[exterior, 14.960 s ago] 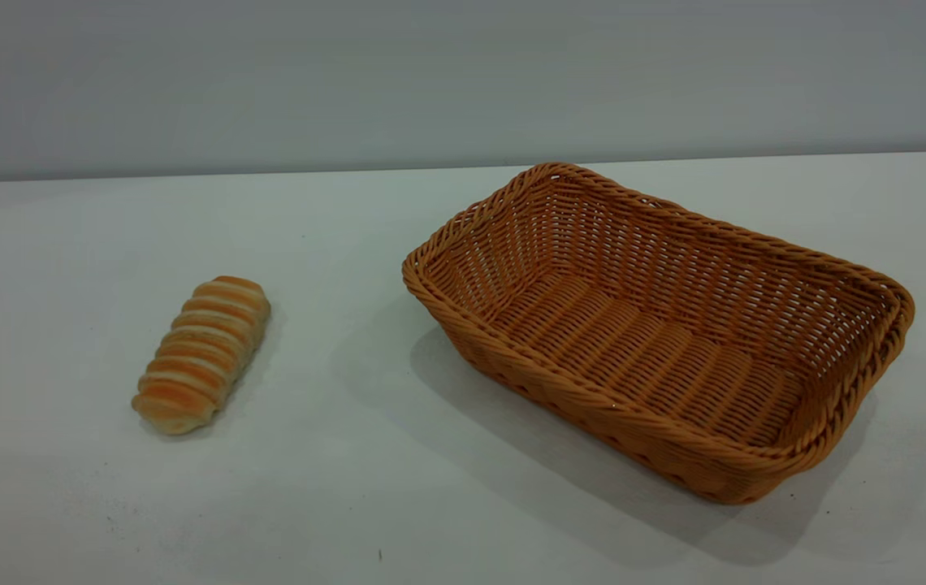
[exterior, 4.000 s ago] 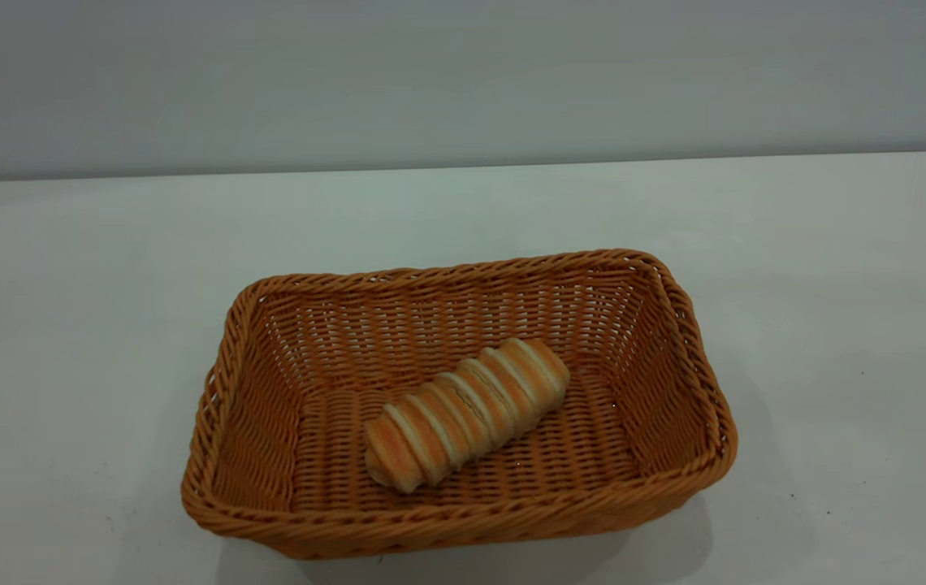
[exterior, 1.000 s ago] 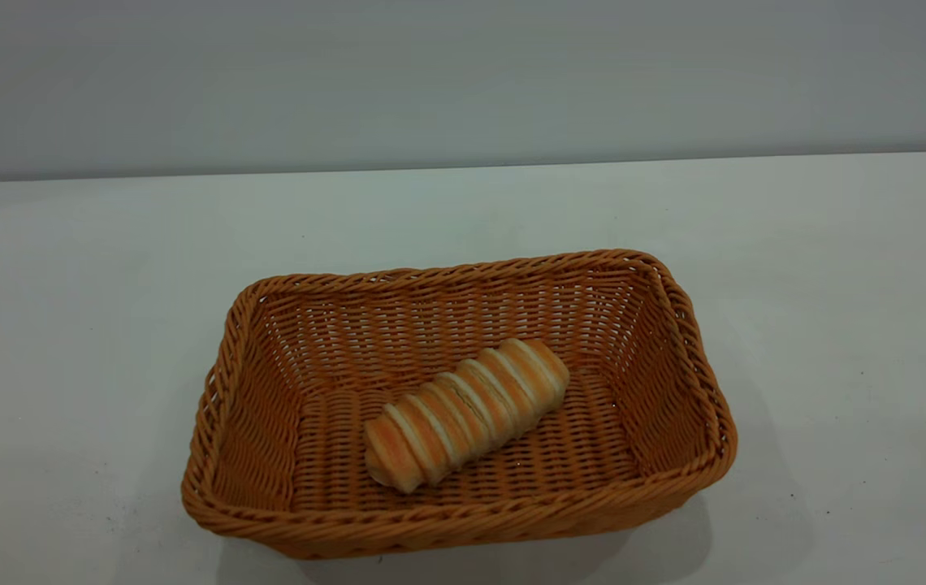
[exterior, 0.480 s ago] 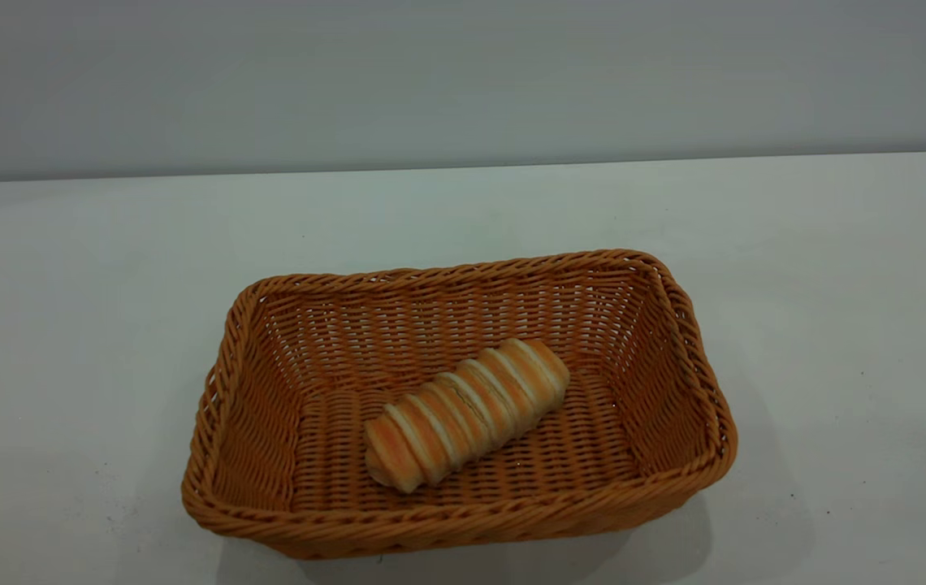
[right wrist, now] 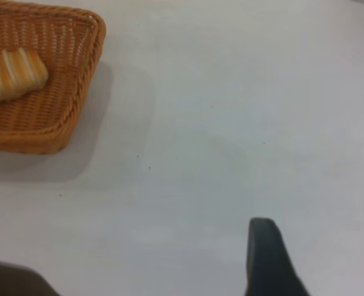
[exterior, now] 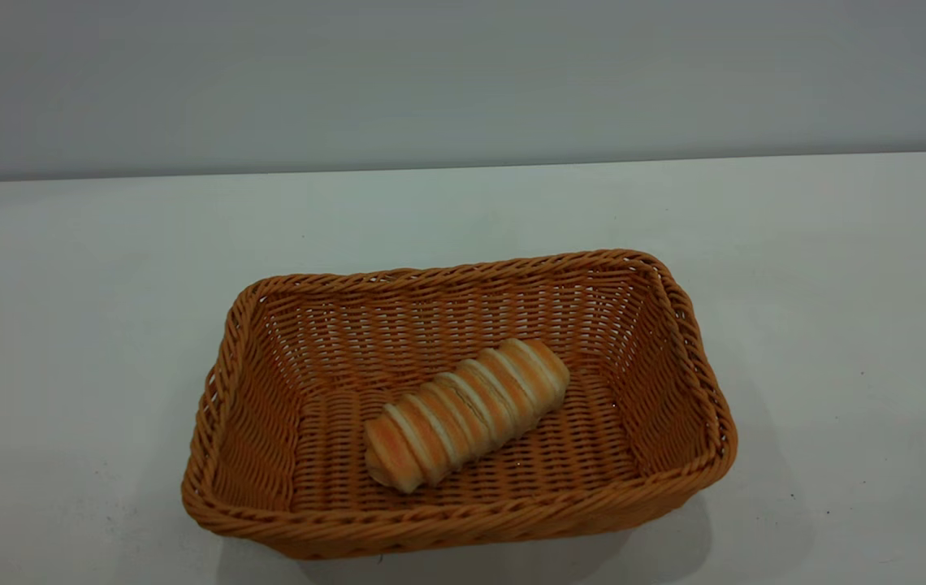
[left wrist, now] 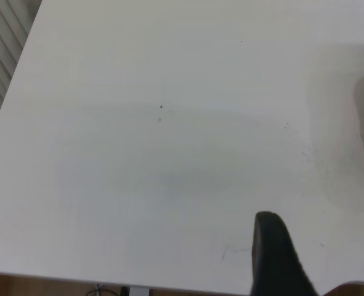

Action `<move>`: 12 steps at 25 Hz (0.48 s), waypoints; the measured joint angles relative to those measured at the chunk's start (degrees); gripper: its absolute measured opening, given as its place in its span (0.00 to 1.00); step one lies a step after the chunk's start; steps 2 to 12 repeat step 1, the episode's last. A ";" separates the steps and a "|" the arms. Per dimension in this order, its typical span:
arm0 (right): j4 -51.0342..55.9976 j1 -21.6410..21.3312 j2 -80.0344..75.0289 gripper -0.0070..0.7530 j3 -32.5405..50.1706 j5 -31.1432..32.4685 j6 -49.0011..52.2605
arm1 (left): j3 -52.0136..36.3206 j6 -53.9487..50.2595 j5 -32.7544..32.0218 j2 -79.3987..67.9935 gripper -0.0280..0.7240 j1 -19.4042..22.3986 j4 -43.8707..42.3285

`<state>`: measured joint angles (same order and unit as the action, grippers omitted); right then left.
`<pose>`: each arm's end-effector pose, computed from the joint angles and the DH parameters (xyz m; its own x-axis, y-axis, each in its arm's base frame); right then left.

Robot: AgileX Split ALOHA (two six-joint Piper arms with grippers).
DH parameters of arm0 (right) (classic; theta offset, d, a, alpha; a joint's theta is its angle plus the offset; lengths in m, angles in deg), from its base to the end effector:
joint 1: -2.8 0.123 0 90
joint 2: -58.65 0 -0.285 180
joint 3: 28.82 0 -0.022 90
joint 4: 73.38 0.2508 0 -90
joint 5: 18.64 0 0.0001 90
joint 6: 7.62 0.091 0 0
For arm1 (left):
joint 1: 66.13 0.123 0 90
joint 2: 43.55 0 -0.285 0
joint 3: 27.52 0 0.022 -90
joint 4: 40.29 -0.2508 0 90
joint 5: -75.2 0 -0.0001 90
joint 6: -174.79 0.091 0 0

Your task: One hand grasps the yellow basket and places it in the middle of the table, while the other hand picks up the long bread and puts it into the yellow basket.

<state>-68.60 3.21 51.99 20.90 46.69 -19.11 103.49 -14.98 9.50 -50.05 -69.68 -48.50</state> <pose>-0.0093 0.0068 0.2656 -0.5055 -0.1680 -0.8463 -0.1571 0.9824 -0.1012 -0.0109 0.0125 0.2690 -0.5048 -0.0789 -0.8596 -0.1067 0.9939 -0.0286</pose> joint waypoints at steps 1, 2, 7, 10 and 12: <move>0.00 0.00 0.00 0.59 0.00 0.00 0.00 | 0.00 0.00 0.00 0.00 0.62 0.00 0.00; 0.00 0.00 0.00 0.59 0.00 0.00 0.00 | 0.00 0.00 0.00 0.00 0.62 0.00 0.00; 0.00 0.00 0.00 0.59 0.00 0.00 0.00 | 0.00 0.00 0.00 0.00 0.62 0.00 0.00; 0.00 0.00 0.00 0.59 0.00 0.00 0.00 | 0.00 0.00 0.00 0.00 0.62 0.00 0.00; 0.00 0.00 0.00 0.59 0.00 0.00 0.00 | 0.00 0.00 0.00 0.00 0.62 0.00 0.00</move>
